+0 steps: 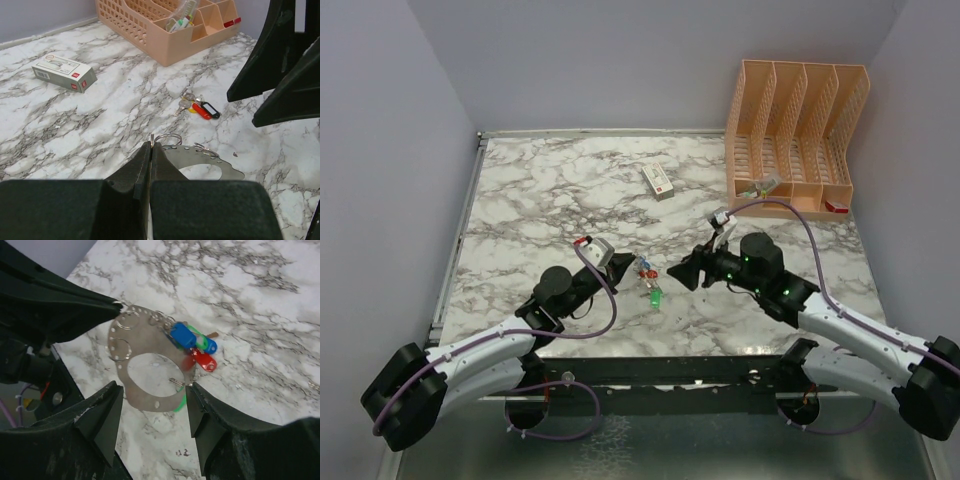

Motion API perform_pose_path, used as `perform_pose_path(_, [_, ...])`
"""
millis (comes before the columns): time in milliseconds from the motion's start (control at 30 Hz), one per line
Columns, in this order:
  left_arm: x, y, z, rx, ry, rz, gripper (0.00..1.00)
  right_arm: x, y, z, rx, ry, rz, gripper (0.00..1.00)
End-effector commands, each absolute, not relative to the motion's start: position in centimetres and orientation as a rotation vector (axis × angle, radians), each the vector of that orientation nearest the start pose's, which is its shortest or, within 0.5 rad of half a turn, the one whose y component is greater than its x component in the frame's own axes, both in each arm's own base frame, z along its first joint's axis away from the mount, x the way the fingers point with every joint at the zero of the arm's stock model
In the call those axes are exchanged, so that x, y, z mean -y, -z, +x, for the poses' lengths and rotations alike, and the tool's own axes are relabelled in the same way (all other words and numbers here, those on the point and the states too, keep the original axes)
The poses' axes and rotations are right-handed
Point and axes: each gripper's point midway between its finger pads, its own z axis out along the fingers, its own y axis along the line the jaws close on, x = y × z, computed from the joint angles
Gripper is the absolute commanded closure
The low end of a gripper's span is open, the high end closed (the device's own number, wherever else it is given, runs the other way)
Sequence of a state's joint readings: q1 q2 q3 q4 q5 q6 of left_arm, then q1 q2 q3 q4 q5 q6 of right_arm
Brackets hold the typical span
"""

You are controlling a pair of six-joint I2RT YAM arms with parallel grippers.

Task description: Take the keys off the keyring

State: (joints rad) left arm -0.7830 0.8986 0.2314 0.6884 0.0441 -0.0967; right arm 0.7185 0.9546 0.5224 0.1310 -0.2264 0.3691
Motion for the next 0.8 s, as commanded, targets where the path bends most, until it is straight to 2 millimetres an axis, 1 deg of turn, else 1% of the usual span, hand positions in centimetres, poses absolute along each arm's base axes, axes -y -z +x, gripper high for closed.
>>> perform_pose_path(0, [25.0, -18.5, 22.7, -1.485, 0.747, 0.587, 1.0, -27.5, -19.7, 21.0, -1.872, -0.969, -0.547, 0.39])
perform_pose_path(133, [25.3, -18.4, 22.8, -1.492, 0.757, 0.598, 1.0, -28.9, -20.2, 20.3, -1.857, -1.016, -0.618, 0.39])
perform_pose_path(267, [25.2, -18.2, 22.9, -1.502, 0.751, 0.584, 1.0, -30.5, -19.6, 20.0, -1.87, -1.033, -0.675, 0.39])
perform_pose_path(467, [25.2, -17.9, 23.1, -1.519, 0.745, 0.578, 1.0, -32.2, -19.3, 19.7, -1.878, -1.035, -0.721, 0.39])
perform_pose_path(600, [25.5, -17.5, 23.2, -1.536, 0.749, 0.584, 1.0, -32.8, -17.9, 19.7, -1.914, -1.016, -0.742, 0.4])
perform_pose_path(767, [25.5, -17.4, 23.3, -1.54, 0.749, 0.58, 1.0, -33.7, -16.7, 19.6, -1.929, -1.008, -0.781, 0.4])
